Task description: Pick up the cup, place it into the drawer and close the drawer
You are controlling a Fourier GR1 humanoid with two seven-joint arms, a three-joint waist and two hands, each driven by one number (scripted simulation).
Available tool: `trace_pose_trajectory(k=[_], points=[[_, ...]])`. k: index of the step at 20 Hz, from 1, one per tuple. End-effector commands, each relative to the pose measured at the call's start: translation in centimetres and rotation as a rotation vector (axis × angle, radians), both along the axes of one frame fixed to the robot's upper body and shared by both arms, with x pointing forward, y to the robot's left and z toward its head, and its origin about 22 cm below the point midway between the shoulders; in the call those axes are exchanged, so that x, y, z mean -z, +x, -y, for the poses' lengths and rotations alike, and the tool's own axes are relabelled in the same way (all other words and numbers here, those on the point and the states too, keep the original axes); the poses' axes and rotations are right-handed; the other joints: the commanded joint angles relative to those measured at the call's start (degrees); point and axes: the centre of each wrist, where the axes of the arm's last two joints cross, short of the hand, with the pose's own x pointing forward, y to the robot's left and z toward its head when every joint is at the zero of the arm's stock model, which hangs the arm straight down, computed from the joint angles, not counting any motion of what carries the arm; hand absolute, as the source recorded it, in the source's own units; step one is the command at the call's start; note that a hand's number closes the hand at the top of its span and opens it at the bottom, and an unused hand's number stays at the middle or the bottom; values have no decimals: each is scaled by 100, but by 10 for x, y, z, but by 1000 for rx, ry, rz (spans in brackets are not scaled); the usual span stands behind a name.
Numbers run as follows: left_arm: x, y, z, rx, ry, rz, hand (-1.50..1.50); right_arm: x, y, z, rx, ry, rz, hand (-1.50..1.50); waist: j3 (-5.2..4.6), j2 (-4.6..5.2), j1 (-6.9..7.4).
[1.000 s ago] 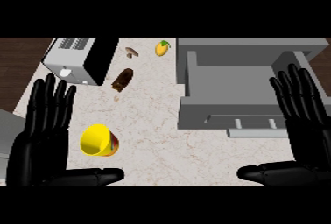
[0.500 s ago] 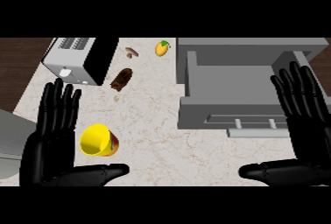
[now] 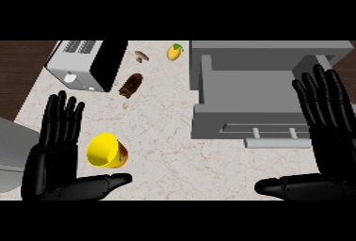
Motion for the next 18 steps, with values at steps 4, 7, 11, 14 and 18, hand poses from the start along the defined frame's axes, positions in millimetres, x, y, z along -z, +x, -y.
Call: trace_pose_trajectory(k=[4,7,11,14,18], points=[[33,-1,-4,-46,22,-65,-150,-2,14,-1,9,4,6,-150,-1,5,8],[58,0,-33,-84,14,-99,-150,-3,4,13,11,-14,3,-150,-1,5,-4],[74,-2,-19,-94,45,-111,-150,4,3,2,-4,-2,5,-150,0,3,0],[89,-29,-43,-106,34,-124,-150,6,4,10,-11,6,-12,-150,-1,1,14],[109,-15,-52,-117,15,-133,-150,4,-13,11,-16,-14,-6,-150,-1,0,-11]])
